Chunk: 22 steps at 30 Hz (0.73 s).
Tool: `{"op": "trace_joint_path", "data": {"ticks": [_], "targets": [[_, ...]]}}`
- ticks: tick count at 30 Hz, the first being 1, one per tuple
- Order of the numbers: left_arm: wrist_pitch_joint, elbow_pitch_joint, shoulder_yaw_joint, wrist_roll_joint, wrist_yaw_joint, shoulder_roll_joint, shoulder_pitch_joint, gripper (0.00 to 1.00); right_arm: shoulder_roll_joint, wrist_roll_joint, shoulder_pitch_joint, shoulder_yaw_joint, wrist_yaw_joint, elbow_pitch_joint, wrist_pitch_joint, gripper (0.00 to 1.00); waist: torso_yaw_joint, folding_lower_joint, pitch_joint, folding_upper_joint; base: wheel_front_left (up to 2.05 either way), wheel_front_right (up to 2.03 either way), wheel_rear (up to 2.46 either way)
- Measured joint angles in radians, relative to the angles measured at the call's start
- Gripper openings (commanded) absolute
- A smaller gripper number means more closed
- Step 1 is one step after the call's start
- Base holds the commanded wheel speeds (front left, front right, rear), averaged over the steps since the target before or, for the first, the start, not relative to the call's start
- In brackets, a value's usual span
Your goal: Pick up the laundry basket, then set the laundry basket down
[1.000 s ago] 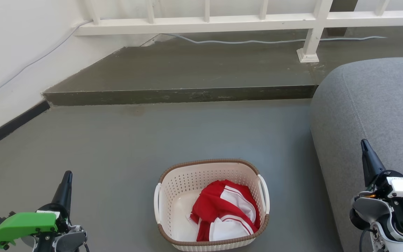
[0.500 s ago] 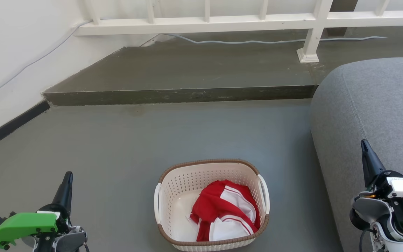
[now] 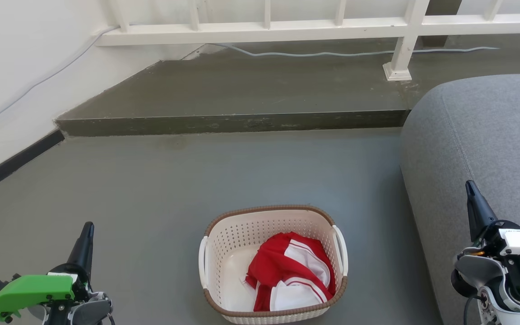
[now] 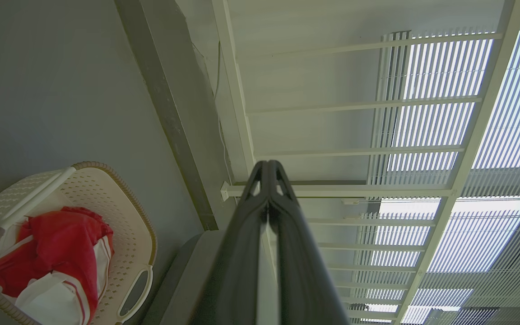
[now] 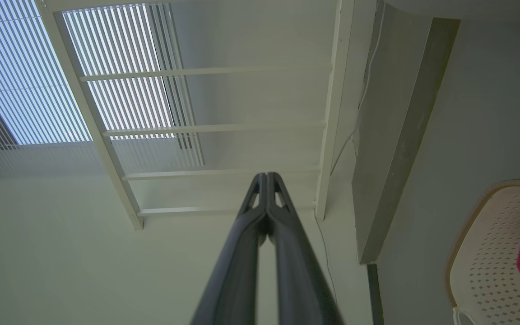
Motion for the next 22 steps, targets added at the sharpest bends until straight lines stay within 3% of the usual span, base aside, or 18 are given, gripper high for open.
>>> {"op": "trace_joint_path", "data": {"ticks": [22], "targets": [[0.000,0.010,0.002,0.000,-0.006,-0.001,-0.001,0.00,0.002,0.000,0.000,-0.002,0.000,0.003,0.000,0.00,0.000,0.0000,0.000,0.0000,0.00,0.00,0.00]]}}
